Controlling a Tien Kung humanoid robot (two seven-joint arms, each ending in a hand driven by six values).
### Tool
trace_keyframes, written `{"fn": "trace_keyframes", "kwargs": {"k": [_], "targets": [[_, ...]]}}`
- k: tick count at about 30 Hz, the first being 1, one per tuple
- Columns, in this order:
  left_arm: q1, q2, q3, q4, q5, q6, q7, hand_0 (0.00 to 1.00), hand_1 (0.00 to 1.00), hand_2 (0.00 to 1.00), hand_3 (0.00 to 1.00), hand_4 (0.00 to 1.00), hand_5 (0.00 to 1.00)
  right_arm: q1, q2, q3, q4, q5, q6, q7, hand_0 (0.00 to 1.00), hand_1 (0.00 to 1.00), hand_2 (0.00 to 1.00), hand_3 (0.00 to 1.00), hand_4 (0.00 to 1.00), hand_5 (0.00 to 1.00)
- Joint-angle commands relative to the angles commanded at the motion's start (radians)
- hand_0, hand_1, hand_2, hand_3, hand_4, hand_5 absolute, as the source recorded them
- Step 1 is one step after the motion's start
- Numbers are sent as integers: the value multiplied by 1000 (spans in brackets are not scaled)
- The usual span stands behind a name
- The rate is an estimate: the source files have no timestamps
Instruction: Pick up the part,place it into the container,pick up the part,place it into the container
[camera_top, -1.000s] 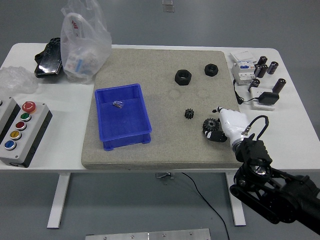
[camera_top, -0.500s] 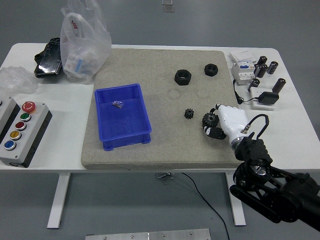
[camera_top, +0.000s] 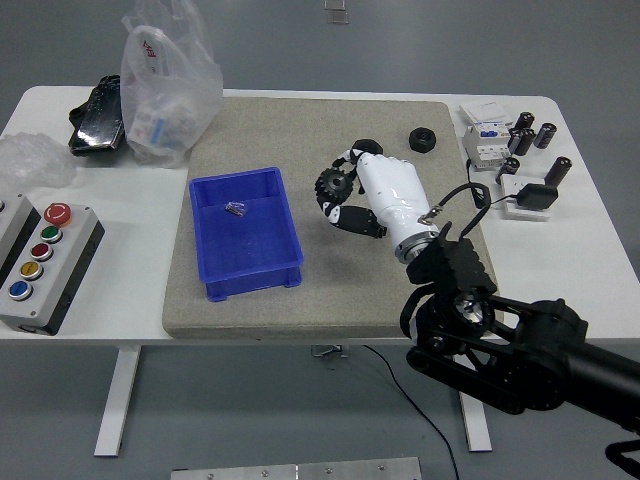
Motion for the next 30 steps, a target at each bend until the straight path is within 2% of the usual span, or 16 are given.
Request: {"fn": "trace_keyframes", "kwargs": {"k": [4, 5, 7, 10, 11, 16, 17, 22, 23, 24, 28, 29, 30], "targets": [[2, -1, -5, 0, 5, 0, 5, 791, 744, 708, 762, 847, 562, 50, 33, -58, -13, 51, -23, 38, 405, 456, 347, 461, 379, 84], [3, -2, -6, 0, 6, 0, 6, 791, 744, 708, 761, 845, 560, 62, 40, -71, -17, 56, -19, 43, 467, 484, 438, 483, 458, 25], [2, -2, -7, 0, 7, 0, 6, 791, 744, 708, 761, 845, 560, 82, 50, -93, -23, 66, -4, 49, 467, 484, 438, 483, 458, 25], [1, -2, -6, 0, 8, 0, 6, 791, 744, 708, 761, 845, 560, 113, 64, -124, -33, 78, 36, 47, 467, 484, 438, 483, 458, 25], [1, -2, -6, 0, 8, 0, 6, 791, 744, 708, 761, 844, 560, 120, 68, -129, -36, 76, 48, 44, 533, 566, 565, 580, 533, 67], [1, 0, -6, 0, 9, -1, 7, 791, 744, 708, 761, 844, 560, 142, 88, -139, -59, 34, 126, 21, 533, 566, 565, 580, 533, 67], [1, 0, -6, 0, 8, -1, 7, 791, 743, 708, 760, 844, 560, 142, 90, -138, -62, 25, 140, 16, 625, 661, 643, 639, 415, 253], [1, -2, -6, 0, 10, -1, 8, 791, 743, 708, 760, 844, 560, 140, 100, -141, -79, -4, 219, 3, 625, 661, 643, 639, 415, 253], [1, -2, -6, 0, 11, -2, 8, 791, 743, 708, 760, 844, 560, 140, 101, -146, -81, 0, 234, 4, 678, 717, 737, 694, 463, 249], [1, -3, -7, 0, 12, -2, 9, 791, 743, 708, 760, 844, 560, 139, 101, -150, -83, 4, 246, 6, 678, 717, 737, 694, 463, 249], [0, -4, -8, 0, 13, -2, 9, 791, 743, 708, 760, 844, 560, 138, 104, -162, -86, 20, 269, 11, 678, 717, 737, 694, 463, 249], [-1, -4, -8, 0, 13, -2, 9, 791, 743, 708, 760, 844, 560, 136, 105, -162, -87, 23, 269, 12, 702, 741, 765, 734, 509, 248], [-1, -3, -8, 0, 13, -2, 9, 791, 743, 708, 760, 844, 560, 134, 105, -162, -88, 25, 268, 14, 702, 741, 765, 734, 509, 248]]}}
